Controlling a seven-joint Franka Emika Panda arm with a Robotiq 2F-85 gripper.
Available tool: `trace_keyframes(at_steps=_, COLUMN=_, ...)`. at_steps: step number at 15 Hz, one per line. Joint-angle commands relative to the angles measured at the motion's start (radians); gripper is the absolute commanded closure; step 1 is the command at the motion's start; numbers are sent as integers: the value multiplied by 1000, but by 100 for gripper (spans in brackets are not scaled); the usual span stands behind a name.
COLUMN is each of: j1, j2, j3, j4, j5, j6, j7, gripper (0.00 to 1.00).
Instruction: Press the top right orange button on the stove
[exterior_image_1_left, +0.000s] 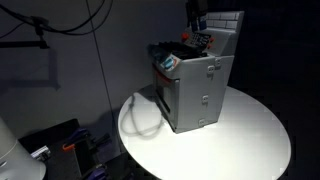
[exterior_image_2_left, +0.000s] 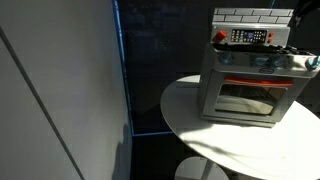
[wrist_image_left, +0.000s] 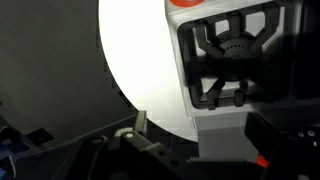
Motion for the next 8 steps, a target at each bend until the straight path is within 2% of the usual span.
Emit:
trace_keyframes(at_steps=1, j1=7, j2=3, j3=-8, j4=5, j5=-18, j6=6, j7=18, gripper=0)
trace_keyframes(at_steps=8, j1=11, j2=47, j3=-15, j4=22, j5=-31, j6=116, j7=70, gripper=0)
